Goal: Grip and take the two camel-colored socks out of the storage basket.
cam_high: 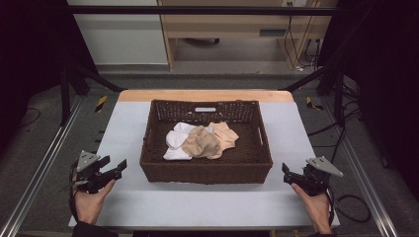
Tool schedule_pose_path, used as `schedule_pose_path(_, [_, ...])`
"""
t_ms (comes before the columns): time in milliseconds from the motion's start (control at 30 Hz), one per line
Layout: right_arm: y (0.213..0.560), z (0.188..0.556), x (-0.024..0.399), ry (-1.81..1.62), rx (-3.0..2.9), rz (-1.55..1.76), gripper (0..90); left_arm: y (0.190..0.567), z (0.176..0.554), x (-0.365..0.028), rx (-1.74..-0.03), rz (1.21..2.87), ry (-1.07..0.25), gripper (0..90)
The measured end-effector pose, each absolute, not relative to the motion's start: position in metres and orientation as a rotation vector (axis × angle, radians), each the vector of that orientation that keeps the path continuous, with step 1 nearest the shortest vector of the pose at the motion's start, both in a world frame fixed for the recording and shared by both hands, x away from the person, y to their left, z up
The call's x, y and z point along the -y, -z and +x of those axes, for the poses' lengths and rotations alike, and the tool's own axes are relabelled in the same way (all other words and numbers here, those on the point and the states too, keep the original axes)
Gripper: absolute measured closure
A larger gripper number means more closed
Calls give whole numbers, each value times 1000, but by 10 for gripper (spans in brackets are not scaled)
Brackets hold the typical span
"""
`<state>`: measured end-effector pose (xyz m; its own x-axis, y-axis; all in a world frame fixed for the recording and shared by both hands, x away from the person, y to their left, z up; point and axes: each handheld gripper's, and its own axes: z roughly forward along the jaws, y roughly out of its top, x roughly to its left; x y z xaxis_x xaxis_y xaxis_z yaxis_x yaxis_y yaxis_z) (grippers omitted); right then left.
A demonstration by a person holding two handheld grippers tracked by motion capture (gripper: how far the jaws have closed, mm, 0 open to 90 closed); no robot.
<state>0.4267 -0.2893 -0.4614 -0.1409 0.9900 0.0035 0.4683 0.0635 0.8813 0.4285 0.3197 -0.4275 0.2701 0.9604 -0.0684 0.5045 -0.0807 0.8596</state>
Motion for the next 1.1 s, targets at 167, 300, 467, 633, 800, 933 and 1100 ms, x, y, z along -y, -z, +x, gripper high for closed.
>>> schedule_pose_path(167, [464, 427, 286, -972, -1723, 1446, 32, 410, 431, -318, -1332, 1673, -703, 328])
schedule_pose_path(300, [466, 428, 286, -949, -1739, 1465, 41, 392, 432, -311, -1305, 1634, -697, 332])
schedule_pose_path(467, [467, 429, 285, -943, -1746, 1455, 42, 375, 437, -297, -1266, 1612, -713, 343])
schedule_pose_path(633, [466, 428, 286, -957, -1722, 1458, 33, 354, 446, -274, -1202, 1615, -707, 362])
schedule_pose_path(800, [466, 429, 286, -961, -1727, 1438, 31, 337, 452, -247, -1145, 1641, -717, 385])
schedule_pose_path(933, [466, 429, 286, -958, -1734, 1437, 32, 326, 461, -225, -1108, 1659, -731, 392])
schedule_pose_path(1100, [466, 430, 287, -959, -1723, 1442, 35, 322, 474, -195, -1084, 1684, -722, 398])
